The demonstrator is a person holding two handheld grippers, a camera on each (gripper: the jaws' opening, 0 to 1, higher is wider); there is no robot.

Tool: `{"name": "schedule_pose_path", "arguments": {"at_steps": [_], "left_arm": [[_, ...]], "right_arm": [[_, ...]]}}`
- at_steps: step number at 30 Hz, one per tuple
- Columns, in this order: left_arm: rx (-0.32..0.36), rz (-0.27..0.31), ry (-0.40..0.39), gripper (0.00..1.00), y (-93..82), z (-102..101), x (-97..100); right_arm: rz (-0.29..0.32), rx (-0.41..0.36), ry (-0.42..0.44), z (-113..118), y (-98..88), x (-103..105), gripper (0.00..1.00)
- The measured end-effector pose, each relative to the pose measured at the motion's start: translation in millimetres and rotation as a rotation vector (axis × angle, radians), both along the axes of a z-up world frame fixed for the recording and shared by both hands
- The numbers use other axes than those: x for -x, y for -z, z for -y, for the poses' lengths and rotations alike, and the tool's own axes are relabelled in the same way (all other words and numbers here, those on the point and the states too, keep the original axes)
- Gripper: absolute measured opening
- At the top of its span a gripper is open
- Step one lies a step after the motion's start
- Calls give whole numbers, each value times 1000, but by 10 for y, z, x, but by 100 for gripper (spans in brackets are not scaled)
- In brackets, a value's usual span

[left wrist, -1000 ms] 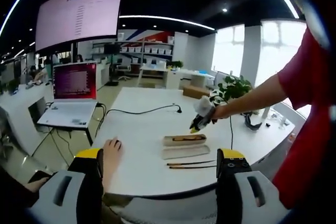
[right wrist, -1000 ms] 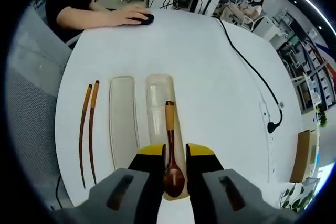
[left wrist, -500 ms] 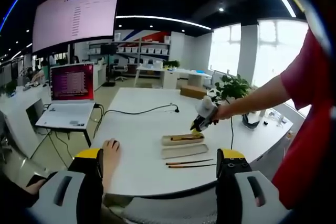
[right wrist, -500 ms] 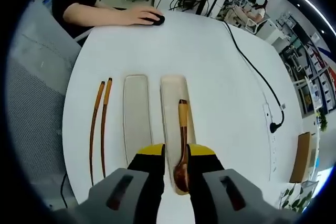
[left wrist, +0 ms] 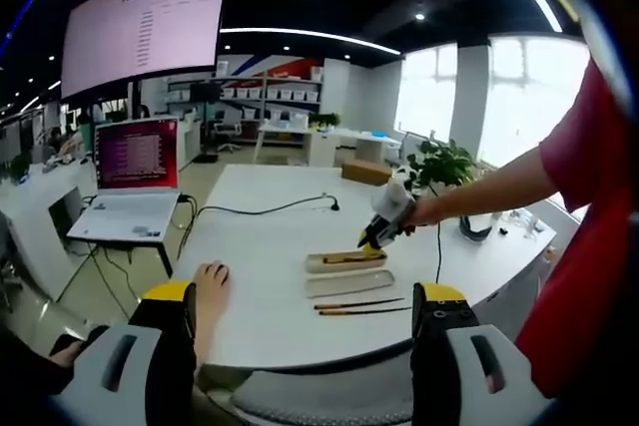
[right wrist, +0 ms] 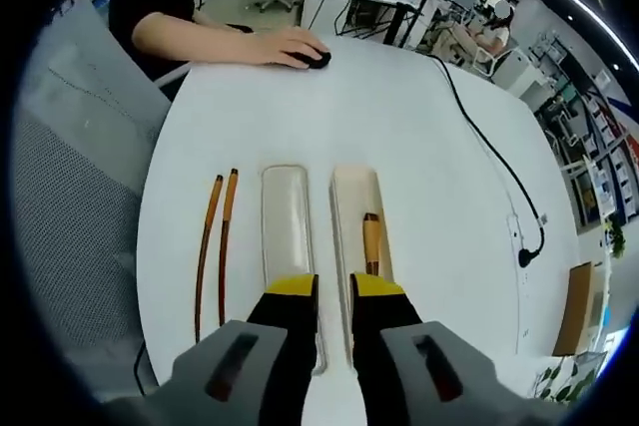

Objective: Arrange the utensils inside the cutlery case until each visible utensil rests in its matching compartment.

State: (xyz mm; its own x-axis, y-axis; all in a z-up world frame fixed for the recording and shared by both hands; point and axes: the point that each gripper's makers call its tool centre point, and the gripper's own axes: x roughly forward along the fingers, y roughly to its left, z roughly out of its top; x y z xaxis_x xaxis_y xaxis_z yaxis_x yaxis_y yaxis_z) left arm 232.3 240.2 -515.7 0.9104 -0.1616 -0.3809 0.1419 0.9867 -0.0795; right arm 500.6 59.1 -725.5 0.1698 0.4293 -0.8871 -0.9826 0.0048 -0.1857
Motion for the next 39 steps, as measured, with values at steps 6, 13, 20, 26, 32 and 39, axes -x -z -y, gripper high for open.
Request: {"name": "schedule_pose_path", "arguments": {"at_steps": [6, 13, 20, 26, 32, 39], "left_arm": [[-23, -13, -11, 91, 32, -53, 73], [-59, -27, -4, 92, 59, -126, 176], [-50, -24, 1, 91, 52, -102, 168], [-77, -40, 35, 90, 89, -63, 166], [-80, -34, 48, 92, 80, -46, 158], [-83, -43, 67, 91, 113, -9, 140]], "right_arm": [[-28, 38, -50, 44, 97, 191, 2], [-32, 58, -54, 92, 153, 295, 2], [-74, 13, -40, 18, 179, 442, 5], [-109, -46, 2, -66, 187, 524, 8], [-106, -6, -37, -18, 331, 697, 8], [-124, 31, -29, 17, 440, 749, 8]]}}
